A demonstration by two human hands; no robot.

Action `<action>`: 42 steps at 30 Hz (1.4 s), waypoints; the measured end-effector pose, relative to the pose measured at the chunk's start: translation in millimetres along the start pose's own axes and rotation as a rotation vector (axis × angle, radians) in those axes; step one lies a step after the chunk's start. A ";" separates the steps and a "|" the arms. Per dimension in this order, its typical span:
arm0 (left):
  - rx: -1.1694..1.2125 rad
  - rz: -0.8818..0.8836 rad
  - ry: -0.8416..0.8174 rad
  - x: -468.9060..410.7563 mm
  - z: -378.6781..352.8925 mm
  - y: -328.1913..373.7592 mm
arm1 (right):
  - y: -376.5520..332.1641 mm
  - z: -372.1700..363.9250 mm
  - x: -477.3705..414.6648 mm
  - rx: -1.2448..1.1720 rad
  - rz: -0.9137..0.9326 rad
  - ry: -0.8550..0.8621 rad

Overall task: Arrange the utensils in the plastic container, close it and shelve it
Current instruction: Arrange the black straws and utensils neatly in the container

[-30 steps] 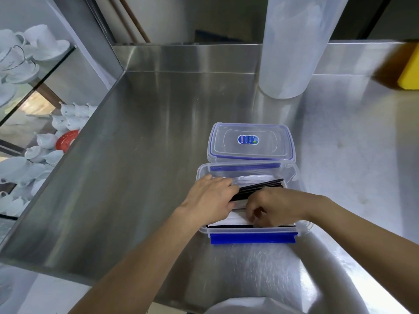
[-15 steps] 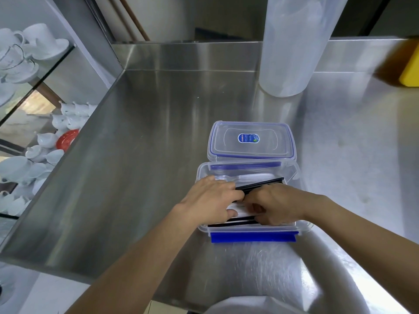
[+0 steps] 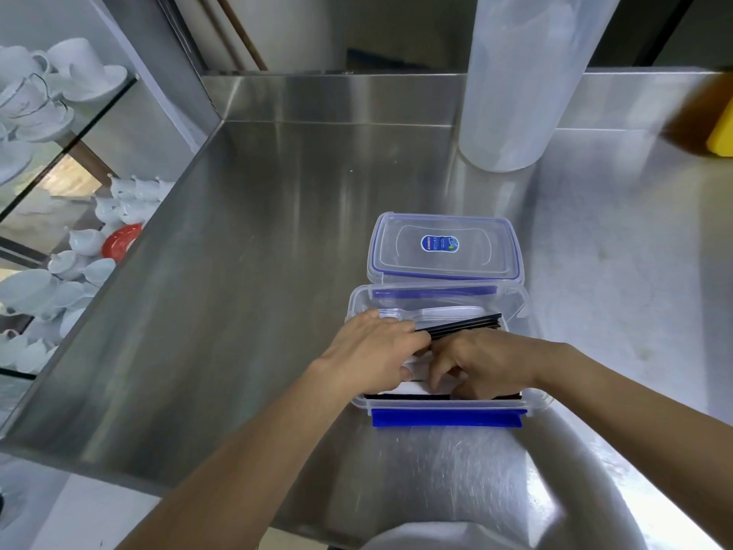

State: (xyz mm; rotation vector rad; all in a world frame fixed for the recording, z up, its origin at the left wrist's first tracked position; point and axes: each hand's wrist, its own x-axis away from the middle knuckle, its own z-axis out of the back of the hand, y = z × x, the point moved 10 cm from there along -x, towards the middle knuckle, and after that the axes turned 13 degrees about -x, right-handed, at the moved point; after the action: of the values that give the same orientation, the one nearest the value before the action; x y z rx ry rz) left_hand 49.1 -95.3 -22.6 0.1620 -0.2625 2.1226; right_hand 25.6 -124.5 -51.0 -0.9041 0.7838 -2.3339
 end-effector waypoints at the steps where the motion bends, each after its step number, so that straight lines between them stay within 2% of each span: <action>1: -0.001 0.001 0.003 0.0 -0.4 -0.4 | 1.1 -1.1 0.0 -0.003 -0.021 -0.019; 7: 0.001 -0.013 0.038 0.1 -0.6 -0.6 | 1.7 -7.6 -4.1 0.028 -0.142 -0.154; 14: 0.027 -0.014 0.078 0.6 0.3 -0.6 | 2.7 -6.5 -10.4 0.094 -0.183 -0.155; 17: 0.079 0.005 0.116 0.8 3.3 -4.3 | 4.7 1.5 -3.4 0.108 -0.175 -0.078; 22: 0.256 0.110 0.298 5.0 20.6 -20.1 | -2.4 26.3 6.0 0.131 -0.121 0.114; 25: 0.318 0.167 0.371 9.8 25.6 -26.7 | -3.4 46.0 4.0 0.246 -0.086 0.268; 29: 0.108 0.133 0.149 3.4 8.0 -18.5 | -1.3 49.8 -1.7 0.318 -0.099 0.329; 32: -0.009 0.158 0.068 -0.1 0.6 -19.1 | -8.9 50.3 3.0 0.231 -0.022 0.408; 34: -0.016 0.164 0.080 -1.4 2.1 -18.2 | -13.6 44.8 6.1 0.060 0.035 0.362; 37: -0.011 0.133 0.080 0.4 2.5 -14.9 | -10.0 20.2 5.8 -0.151 -0.032 0.095; 39: -0.036 0.088 0.032 1.5 -0.1 -10.4 | -3.6 6.6 6.2 -0.167 -0.099 -0.031; 42: -0.092 0.046 -0.004 1.9 -1.6 -5.8 | 3.6 -0.6 4.8 -0.132 -0.162 -0.093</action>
State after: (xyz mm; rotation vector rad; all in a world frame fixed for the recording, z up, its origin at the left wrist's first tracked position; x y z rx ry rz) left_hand 52.9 -90.3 -23.1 0.1070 -0.3684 2.1508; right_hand 22.9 -129.9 -51.8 -1.1633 0.8625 -2.3797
